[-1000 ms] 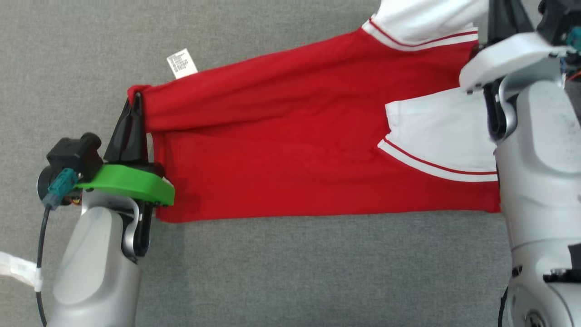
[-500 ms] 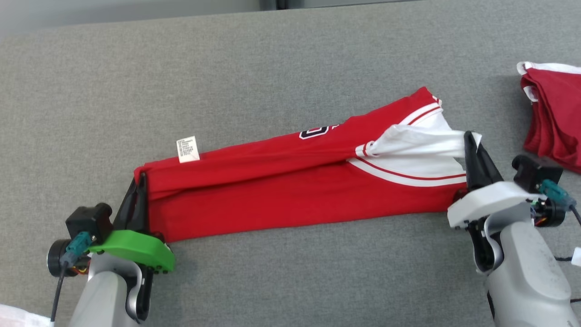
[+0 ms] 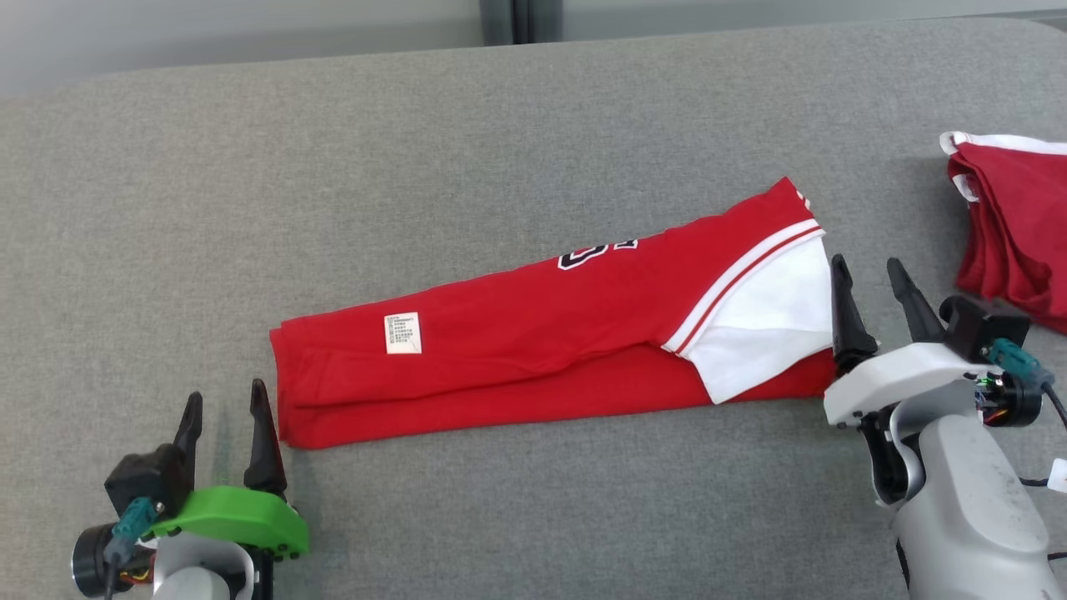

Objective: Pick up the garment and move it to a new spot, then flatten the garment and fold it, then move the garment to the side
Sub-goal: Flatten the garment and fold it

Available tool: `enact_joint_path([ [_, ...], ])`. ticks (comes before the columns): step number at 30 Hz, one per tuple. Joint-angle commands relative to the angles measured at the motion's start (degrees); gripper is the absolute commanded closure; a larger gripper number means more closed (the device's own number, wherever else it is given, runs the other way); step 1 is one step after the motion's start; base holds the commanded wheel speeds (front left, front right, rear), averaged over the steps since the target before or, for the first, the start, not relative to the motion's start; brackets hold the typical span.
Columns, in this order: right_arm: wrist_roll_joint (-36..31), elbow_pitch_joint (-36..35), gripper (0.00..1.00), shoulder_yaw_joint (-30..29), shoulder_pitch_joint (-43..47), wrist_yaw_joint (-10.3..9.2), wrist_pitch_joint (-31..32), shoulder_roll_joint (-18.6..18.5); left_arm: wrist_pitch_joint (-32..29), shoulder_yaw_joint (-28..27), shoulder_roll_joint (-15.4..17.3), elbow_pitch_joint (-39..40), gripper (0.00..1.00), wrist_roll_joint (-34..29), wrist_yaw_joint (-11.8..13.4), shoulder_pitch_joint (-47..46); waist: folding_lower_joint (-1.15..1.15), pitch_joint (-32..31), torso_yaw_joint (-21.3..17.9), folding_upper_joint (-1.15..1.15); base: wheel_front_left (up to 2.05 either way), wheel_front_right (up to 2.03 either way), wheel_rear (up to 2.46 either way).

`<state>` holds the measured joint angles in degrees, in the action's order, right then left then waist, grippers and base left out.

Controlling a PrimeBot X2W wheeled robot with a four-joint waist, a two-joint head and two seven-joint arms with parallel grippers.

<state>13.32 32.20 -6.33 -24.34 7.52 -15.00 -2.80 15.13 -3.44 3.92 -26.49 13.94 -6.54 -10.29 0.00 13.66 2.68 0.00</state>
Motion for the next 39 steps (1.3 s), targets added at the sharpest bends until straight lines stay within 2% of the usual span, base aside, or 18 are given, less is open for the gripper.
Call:
enact_joint_path([
  [1,-1.1,0.6,0.00,0.0,-0.9,-0.07,-0.2,-0.2,0.0,-0.1,-0.5,0.5,0.00,-0.8,-0.2,1.5,0.00,-0.2,0.5,0.00,0.00,0.00,0.00],
  [6,-5.9,8.2,0.00,-1.1,-4.8,-0.07,-0.1,-0.3,0.0,0.3,-0.9,0.7,0.00,-1.7,-0.5,1.4,0.00,-0.4,1.9,0.00,0.00,0.00,0.00],
  [10,-8.7,15.9,0.00,-2.8,-6.8,-0.07,1.3,-0.3,0.0,2.1,-0.9,0.7,0.00,0.0,-0.7,0.2,0.00,-0.3,3.2,0.00,0.00,0.00,0.00],
  [13,-5.8,21.3,0.00,-0.4,-7.7,-0.05,1.8,-0.2,0.0,3.3,-0.9,0.7,0.00,0.8,-0.7,0.1,0.00,-0.5,3.8,0.00,0.00,0.00,0.00],
  [14,-4.3,23.2,0.60,1.5,-7.5,-0.03,1.7,0.0,0.0,3.6,-0.9,0.8,0.00,1.0,-0.8,0.1,0.00,-0.6,3.9,0.00,0.00,0.00,0.00],
  [15,-3.3,24.3,1.00,2.7,-7.3,-0.02,1.7,0.2,0.0,3.7,-0.9,0.9,0.00,1.1,-0.8,0.2,0.00,-0.7,3.8,0.00,0.00,0.00,0.00],
  [17,-1.9,25.9,1.00,3.7,-7.1,-0.02,1.3,0.3,0.0,3.9,-0.9,1.0,0.00,1.3,-0.8,0.8,0.00,-1.1,3.3,0.00,0.00,0.00,0.00],
  [21,-2.2,25.2,1.00,0.5,-7.0,-0.14,0.2,-1.9,0.0,4.3,-0.9,1.3,0.00,1.4,-0.7,2.2,0.00,-2.2,2.0,0.00,0.00,0.00,0.00],
  [23,-2.7,22.8,1.00,-1.4,-7.1,-0.15,-0.1,-3.0,0.0,4.6,-0.9,1.7,0.00,1.4,-0.6,2.6,0.00,-2.7,1.4,0.00,0.00,0.00,0.00],
  [29,-3.5,11.2,1.00,-3.4,-5.0,-0.08,-0.2,-2.4,0.0,6.3,-0.9,2.2,0.00,1.7,-0.2,3.4,0.00,-3.8,-0.4,0.00,0.00,0.00,0.00],
  [34,-1.1,4.1,1.00,3.2,-4.0,-0.08,-0.2,-0.7,0.0,7.5,-0.9,2.0,0.00,2.3,0.3,3.7,0.00,-4.4,-0.3,0.00,0.00,0.00,0.00],
  [39,5.5,-0.9,1.00,15.7,-3.1,-0.07,-0.2,-0.2,0.0,8.9,-0.9,1.7,0.00,2.9,0.5,3.3,0.00,-4.8,2.0,0.00,0.00,0.00,0.00],
])
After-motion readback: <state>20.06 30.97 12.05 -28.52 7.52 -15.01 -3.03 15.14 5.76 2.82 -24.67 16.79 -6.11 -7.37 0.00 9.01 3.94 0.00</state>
